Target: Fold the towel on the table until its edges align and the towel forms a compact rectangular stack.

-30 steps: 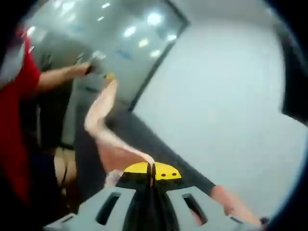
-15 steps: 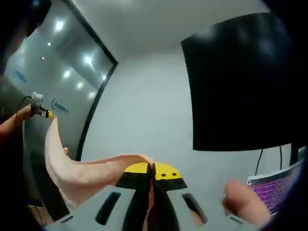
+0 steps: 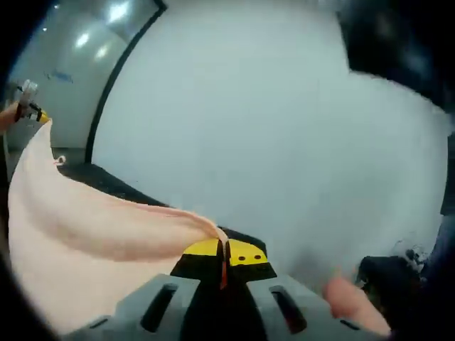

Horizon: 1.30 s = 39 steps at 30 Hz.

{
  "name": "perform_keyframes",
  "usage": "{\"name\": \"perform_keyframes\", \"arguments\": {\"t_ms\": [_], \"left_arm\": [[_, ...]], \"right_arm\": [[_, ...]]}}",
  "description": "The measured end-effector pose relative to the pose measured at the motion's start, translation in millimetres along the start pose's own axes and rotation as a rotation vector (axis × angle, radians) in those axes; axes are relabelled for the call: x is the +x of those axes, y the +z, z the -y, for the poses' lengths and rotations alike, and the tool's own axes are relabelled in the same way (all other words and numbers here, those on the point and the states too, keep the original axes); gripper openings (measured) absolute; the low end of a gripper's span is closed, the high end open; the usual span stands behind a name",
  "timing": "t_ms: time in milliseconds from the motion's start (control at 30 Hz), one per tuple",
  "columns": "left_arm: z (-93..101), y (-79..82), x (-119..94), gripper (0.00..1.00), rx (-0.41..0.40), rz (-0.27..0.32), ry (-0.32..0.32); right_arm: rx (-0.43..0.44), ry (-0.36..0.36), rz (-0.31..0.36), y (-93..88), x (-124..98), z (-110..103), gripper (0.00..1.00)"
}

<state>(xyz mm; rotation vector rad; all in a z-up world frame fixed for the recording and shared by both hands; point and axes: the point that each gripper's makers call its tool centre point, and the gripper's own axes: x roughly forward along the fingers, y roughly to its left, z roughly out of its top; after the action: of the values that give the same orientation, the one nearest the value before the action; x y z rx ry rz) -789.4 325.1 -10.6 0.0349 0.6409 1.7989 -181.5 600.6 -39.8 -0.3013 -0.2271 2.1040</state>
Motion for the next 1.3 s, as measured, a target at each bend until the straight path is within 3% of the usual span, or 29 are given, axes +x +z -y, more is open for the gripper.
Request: {"name": "perform_keyframes", "arguments": {"t_ms": [67,100,133,200,267,300,333,367,433,567,667,700,767,800,833,900,967,1033,1067,1167,1233,1300], "left_arm": [[7.0,-26.6,41.0,0.00,-0.037,-0.042,-0.028],[28.1,-41.4,43.8,0.00,-0.071,-0.059,-0.040],[33.3,-48.2,59.3,0.00,-0.081,-0.057,-0.050],[27.8,-55.1,93.4,0.00,-0.113,-0.063,-0.056],[33.7,-57.9,106.4,0.00,-0.122,-0.061,-0.031],[38.6,-57.8,108.1,0.00,-0.118,-0.059,-0.017],[36.9,-59.7,116.2,0.00,-0.124,-0.058,-0.012],[24.0,-63.3,137.7,0.00,-0.163,-0.068,-0.010],[26.4,-71.0,145.3,0.00,-0.231,-0.060,-0.009],[30.3,-88.5,159.4,0.00,-0.255,-0.076,-0.023],[43.0,-103.4,169.7,0.00,-0.284,-0.112,-0.094],[47.9,-106.0,170.8,0.04,-0.283,-0.116,-0.131],[49.0,-104.9,166.1,0.22,-0.315,-0.094,-0.156],[49.6,-105.3,155.8,0.33,-0.308,-0.094,-0.151],[46.4,-102.6,147.1,0.39,-0.293,-0.080,-0.143],[36.3,-92.9,129.6,0.46,-0.239,-0.040,-0.127],[20.2,-84.8,110.6,0.46,-0.176,0.000,-0.106],[19.7,-84.8,83.2,0.42,-0.067,-0.011,-0.108],[19.2,-86.1,69.8,0.38,-0.016,-0.019,-0.107],[32.6,-85.8,28.5,0.32,0.112,0.006,-0.151],[45.9,-76.7,-1.4,0.36,0.159,0.106,-0.188],[62.5,-88.5,-26.7,0.36,0.231,0.076,-0.249]], "right_arm": [[-0.019,-0.031,-0.052,-22.8,26.6,2.7,0.00],[-0.026,-0.058,-0.067,-30.7,38.0,6.6,0.00],[-0.019,-0.062,-0.059,-31.7,48.2,8.3,0.00],[0.003,-0.059,-0.056,-33.7,68.4,11.8,0.00],[0.002,-0.066,-0.068,-35.8,82.4,12.8,0.00],[-0.019,-0.072,-0.042,-33.0,90.0,14.4,0.00],[-0.018,-0.072,-0.041,-37.1,98.5,12.5,0.00],[-0.035,-0.073,-0.054,-42.2,111.1,15.3,0.00],[-0.062,-0.068,-0.055,-51.5,128.7,17.4,0.00],[-0.064,-0.046,-0.165,-92.4,144.1,7.4,0.00],[-0.073,0.010,-0.234,-123.1,157.1,-7.8,0.01],[-0.083,0.029,-0.257,-131.2,159.3,-13.2,0.07],[-0.056,0.074,-0.271,-136.3,157.7,-22.9,0.30],[-0.027,0.082,-0.231,-126.9,154.7,-22.7,0.33],[-0.012,0.072,-0.216,-121.8,150.4,-19.8,0.33],[0.036,0.047,-0.155,-99.9,121.4,-15.2,0.28],[0.079,0.048,-0.057,-71.7,99.3,-12.1,0.28],[0.061,0.031,-0.051,-66.0,75.1,-9.5,0.29],[0.010,0.000,-0.055,-64.7,59.3,-7.9,0.28],[0.008,0.005,-0.034,-62.8,29.9,-7.5,0.27],[0.003,0.075,0.054,-46.4,1.7,-22.2,0.23],[-0.014,0.117,0.088,-39.0,-31.3,-35.5,0.23]]}}
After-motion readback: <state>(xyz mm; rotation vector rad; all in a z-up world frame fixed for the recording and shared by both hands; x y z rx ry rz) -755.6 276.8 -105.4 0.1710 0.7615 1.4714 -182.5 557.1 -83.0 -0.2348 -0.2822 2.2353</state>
